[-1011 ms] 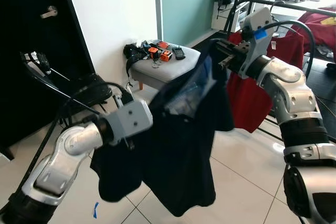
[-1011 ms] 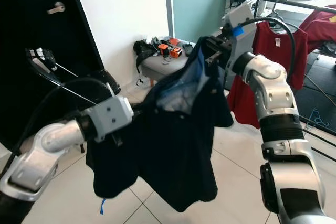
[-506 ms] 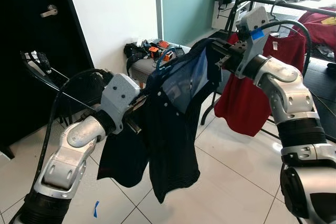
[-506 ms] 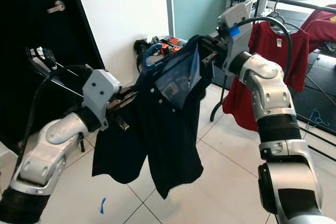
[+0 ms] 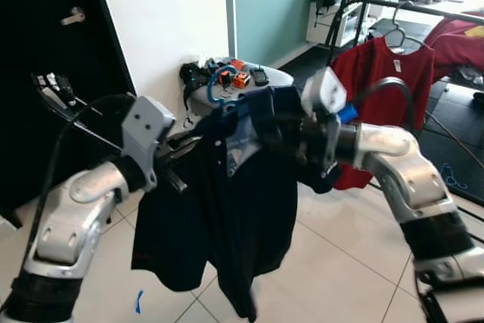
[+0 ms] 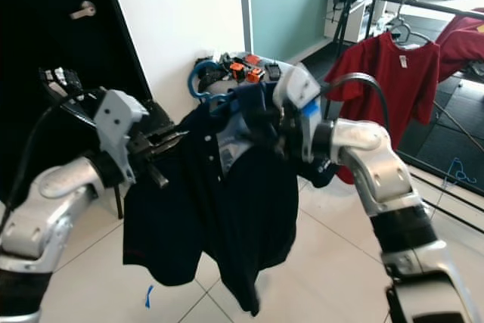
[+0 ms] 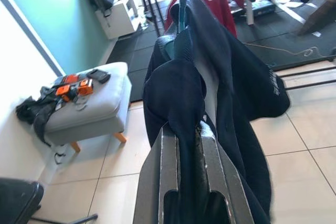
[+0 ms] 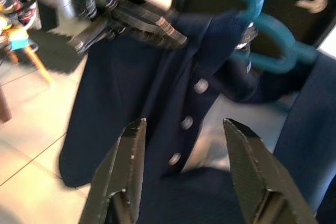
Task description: Hang hanger
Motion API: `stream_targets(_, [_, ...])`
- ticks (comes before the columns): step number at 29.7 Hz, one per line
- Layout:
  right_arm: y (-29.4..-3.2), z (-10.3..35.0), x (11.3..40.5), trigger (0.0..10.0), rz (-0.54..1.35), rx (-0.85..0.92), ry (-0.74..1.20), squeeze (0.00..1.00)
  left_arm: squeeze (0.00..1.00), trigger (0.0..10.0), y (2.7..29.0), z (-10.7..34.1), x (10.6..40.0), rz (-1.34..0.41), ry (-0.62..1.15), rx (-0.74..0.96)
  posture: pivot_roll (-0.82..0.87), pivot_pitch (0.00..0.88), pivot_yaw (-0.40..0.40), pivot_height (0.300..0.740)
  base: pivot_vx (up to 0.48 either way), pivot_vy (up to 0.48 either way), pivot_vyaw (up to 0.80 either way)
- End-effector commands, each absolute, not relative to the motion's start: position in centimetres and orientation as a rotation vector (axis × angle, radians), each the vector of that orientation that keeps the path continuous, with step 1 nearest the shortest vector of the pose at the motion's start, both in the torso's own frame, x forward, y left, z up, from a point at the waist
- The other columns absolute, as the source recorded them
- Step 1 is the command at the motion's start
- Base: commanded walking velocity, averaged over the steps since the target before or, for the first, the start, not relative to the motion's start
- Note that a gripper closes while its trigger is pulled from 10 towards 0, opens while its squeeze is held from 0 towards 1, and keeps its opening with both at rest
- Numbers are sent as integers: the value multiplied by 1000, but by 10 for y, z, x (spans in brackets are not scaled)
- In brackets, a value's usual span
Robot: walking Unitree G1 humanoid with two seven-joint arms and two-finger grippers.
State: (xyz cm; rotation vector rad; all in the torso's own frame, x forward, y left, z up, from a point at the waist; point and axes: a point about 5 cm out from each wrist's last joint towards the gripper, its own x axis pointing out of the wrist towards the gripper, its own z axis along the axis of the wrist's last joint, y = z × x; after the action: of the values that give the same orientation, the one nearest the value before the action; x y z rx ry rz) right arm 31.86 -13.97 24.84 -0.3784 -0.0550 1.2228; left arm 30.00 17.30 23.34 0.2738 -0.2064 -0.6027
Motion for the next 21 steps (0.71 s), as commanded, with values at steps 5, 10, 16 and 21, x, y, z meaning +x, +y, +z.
stream_targets(5, [-147,253,328,10000,1103,-389,-80,1000,0,10000,183,241,301,-585,-220,259,-73,0,54,740,0,0,0])
stream_targets(10, [-167,252,357,10000,770,-150,-96,0,0,10000,186,223,298,-547,-165,144,-80,3,53,740,0,0,0])
stream_targets(16, [-168,179,334,10000,562,186,73,0,0,10000,158,165,261,-540,2,-61,-81,17,35,740,0,0,-735])
stream_targets(21, [-172,167,316,10000,483,277,64,0,0,10000,161,162,254,-439,-18,-146,-92,23,22,740,0,0,-763])
